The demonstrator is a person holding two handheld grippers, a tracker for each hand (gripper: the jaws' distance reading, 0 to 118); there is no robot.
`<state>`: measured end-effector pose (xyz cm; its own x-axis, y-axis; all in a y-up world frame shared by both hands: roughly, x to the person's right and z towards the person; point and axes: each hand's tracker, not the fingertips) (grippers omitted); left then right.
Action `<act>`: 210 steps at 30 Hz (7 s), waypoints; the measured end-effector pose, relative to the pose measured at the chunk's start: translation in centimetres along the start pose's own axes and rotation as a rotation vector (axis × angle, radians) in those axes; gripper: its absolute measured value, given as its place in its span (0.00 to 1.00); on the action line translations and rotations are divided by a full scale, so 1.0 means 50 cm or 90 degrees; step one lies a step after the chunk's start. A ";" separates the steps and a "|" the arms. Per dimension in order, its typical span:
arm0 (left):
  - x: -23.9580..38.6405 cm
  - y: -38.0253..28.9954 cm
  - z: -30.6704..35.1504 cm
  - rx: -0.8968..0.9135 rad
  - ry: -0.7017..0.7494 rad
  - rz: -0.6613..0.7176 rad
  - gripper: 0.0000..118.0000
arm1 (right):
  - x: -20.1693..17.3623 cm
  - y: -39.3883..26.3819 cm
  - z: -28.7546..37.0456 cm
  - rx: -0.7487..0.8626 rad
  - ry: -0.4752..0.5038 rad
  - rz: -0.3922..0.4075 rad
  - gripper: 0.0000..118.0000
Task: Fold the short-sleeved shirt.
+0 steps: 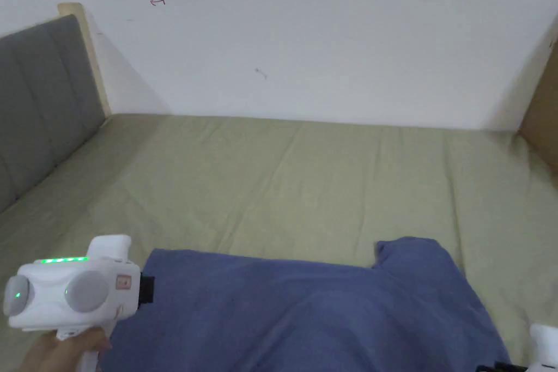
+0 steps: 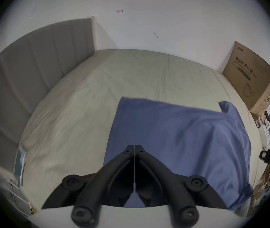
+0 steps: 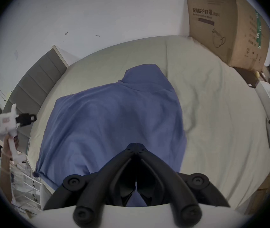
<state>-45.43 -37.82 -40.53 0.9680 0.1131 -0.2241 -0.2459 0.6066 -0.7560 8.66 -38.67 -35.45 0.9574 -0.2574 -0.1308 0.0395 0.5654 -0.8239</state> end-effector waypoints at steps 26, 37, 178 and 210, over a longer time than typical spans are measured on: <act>0.007 0.134 -0.297 -0.118 0.096 -0.024 0.02 | 0.115 0.193 -0.195 -0.024 -0.026 -0.063 0.38; 0.000 0.132 -0.306 -0.120 0.087 -0.025 0.02 | 0.122 0.308 -0.399 -0.180 -0.150 0.061 0.59; -0.105 -0.522 0.269 -0.061 0.040 0.151 0.01 | 0.056 -0.327 0.202 -0.039 -0.081 -0.081 0.00; -0.099 -0.302 0.222 0.019 0.024 0.073 0.01 | 0.033 -0.044 0.103 -0.019 -0.094 0.036 0.02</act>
<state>-45.94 -38.78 -21.19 0.9309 0.1533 -0.3315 -0.3524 0.6150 -0.7054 11.61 -36.31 -31.03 0.9896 -0.1072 -0.0964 -0.0215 0.5514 -0.8340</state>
